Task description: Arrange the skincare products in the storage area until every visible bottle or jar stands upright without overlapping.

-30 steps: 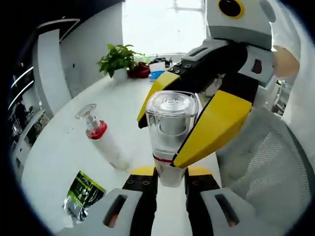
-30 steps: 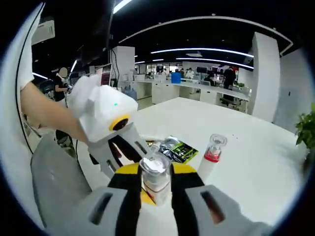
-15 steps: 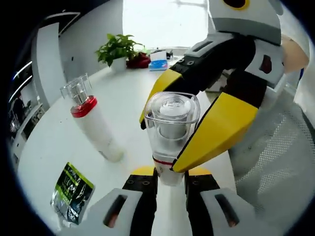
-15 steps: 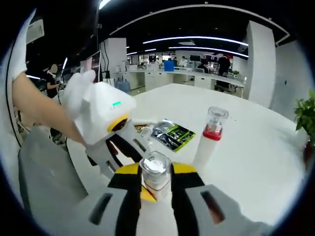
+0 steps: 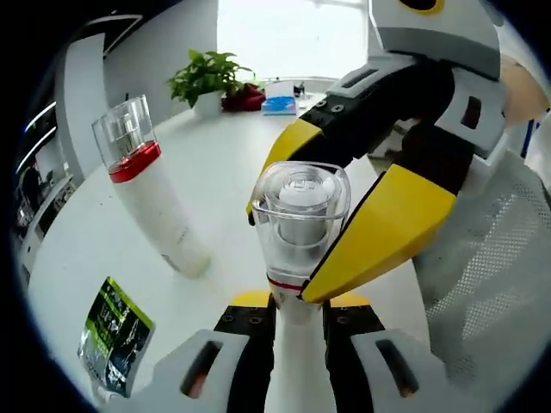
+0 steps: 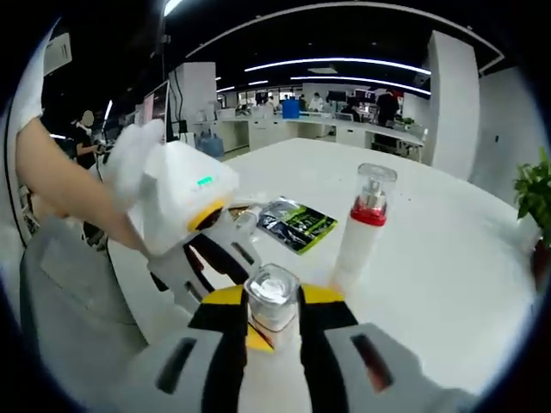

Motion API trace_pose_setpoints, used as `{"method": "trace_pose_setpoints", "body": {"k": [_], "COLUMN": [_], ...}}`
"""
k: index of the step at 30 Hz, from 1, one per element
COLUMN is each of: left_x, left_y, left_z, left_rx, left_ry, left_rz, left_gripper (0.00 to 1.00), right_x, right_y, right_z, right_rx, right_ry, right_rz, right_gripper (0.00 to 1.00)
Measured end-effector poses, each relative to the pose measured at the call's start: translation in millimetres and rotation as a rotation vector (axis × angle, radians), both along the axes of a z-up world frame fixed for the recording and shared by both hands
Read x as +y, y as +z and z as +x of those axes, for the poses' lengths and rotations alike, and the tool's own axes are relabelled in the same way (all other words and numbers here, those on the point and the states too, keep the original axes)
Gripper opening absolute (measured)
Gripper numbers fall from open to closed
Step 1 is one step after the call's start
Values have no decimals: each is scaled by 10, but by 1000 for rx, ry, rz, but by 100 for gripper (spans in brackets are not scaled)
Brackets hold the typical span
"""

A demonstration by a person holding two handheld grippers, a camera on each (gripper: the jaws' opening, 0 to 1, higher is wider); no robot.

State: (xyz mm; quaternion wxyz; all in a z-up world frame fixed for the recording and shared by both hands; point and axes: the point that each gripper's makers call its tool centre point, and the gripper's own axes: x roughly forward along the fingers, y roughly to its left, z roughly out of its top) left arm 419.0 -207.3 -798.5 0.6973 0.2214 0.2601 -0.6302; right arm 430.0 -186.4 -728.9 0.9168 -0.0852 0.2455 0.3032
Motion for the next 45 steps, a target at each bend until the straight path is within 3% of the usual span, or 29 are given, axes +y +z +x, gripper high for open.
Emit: {"method": "trace_pose_setpoints", "body": {"k": [13, 16, 24, 36, 45], "left_x": [-58, -70, -140, -234, -262], "left_y": [-10, -10, -14, -25, -50], "left_z": [56, 87, 153, 342, 428], "left_rx": [16, 16, 7, -23, -50], "left_ry": [-4, -3, -15, -30, -36], "left_rz": [-19, -22, -29, -27, -17], "left_gripper": [17, 17, 17, 18, 17], "right_x": [-56, -69, -161, -319, -388], "right_y": [-19, 5, -77, -323, -379], "right_z": [80, 120, 179, 302, 389], "right_rx": [-5, 6, 5, 86, 72], "right_ry": [-46, -91, -170, -376, -442], "right_rz": [8, 81, 50, 50, -4], "right_gripper": [22, 23, 25, 22, 20]}}
